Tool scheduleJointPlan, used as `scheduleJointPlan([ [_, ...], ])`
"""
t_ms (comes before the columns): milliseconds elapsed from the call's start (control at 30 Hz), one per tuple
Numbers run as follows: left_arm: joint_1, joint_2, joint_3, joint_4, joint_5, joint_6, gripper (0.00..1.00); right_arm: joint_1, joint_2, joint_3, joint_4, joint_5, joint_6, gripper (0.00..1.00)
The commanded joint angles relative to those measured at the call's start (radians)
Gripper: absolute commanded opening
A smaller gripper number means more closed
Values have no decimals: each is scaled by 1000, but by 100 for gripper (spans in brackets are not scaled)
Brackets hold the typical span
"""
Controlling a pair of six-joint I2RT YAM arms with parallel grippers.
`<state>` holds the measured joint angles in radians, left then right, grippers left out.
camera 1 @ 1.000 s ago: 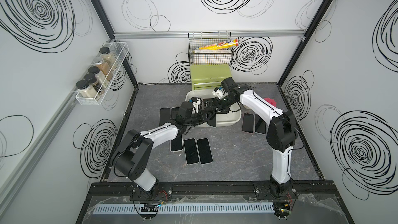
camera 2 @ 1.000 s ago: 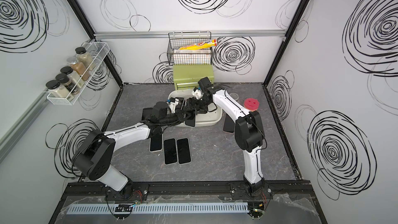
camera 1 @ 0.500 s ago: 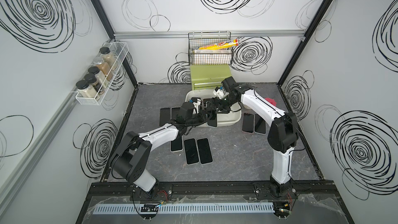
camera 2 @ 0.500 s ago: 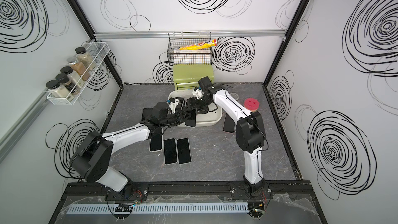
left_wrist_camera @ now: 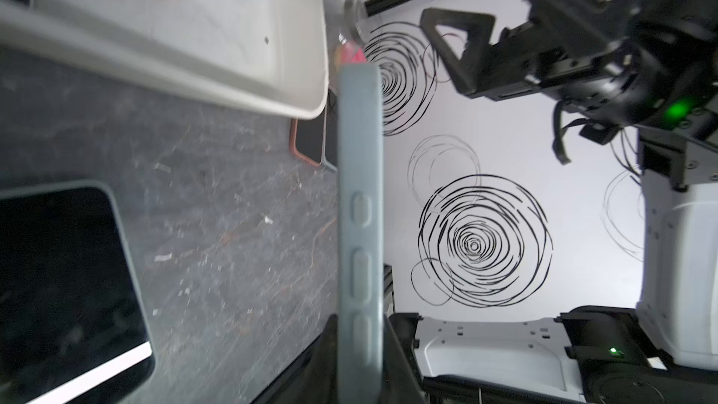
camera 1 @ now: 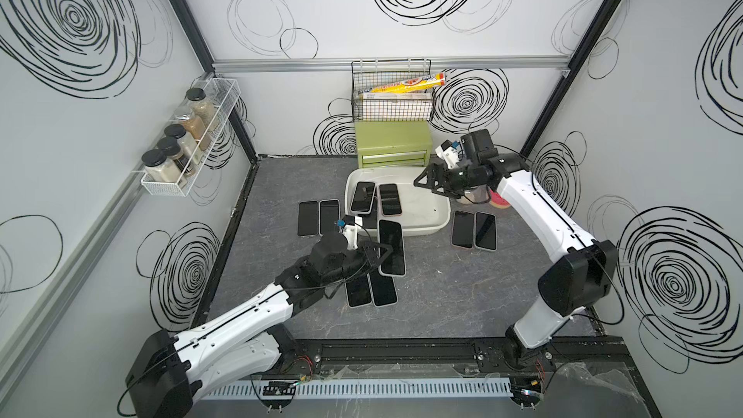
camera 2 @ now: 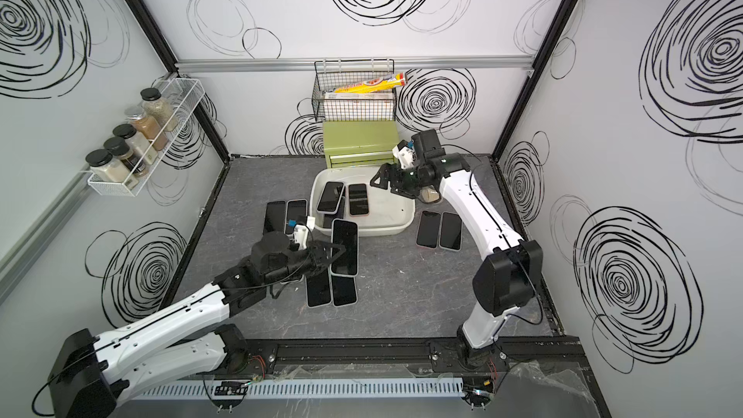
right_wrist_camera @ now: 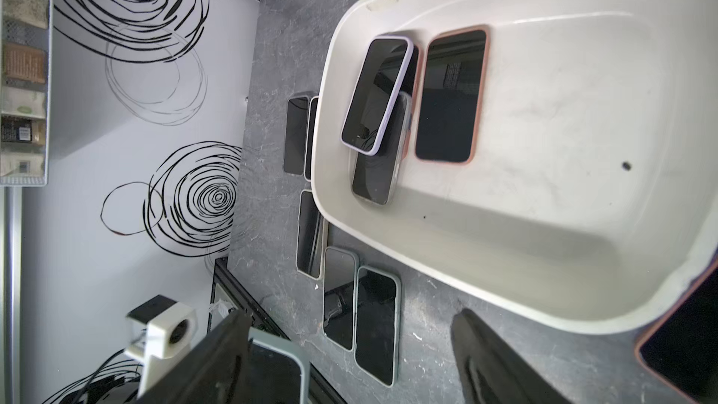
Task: Take the phone out of the storage box
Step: Pick up the phone from the storage box, then place the phone at the center of the board.
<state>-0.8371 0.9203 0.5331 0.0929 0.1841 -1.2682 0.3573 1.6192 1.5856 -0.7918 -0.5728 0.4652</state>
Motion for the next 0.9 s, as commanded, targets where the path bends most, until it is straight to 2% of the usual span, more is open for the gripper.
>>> scheduleJointPlan([
  [0,-113,-23,-23,-24,-262,-169,1,8,-98,-163,49,-3,11,85],
  [133,-258,95,25,-23,-405,-205,1,8,-200,-295,60,10,2,85],
  [300,-331,326,50,151,-426,-202,0,8,-247,-356,-12,54,-38,83],
  [467,-332,489,102,243,-458,-128,0,7,-291,-432,-50,85,-63,77],
  [533,-330,546,102,337,-451,-97,2,7,-322,-471,-45,99,-64,75],
  [633,-331,626,133,383,-428,-63,2,7,-351,-529,-40,98,-68,74],
  [767,-330,672,120,414,-433,-53,3,7,-364,-594,-40,108,-84,71],
  [867,-314,690,109,417,-433,-34,4,6,-373,-644,-39,113,-91,62],
])
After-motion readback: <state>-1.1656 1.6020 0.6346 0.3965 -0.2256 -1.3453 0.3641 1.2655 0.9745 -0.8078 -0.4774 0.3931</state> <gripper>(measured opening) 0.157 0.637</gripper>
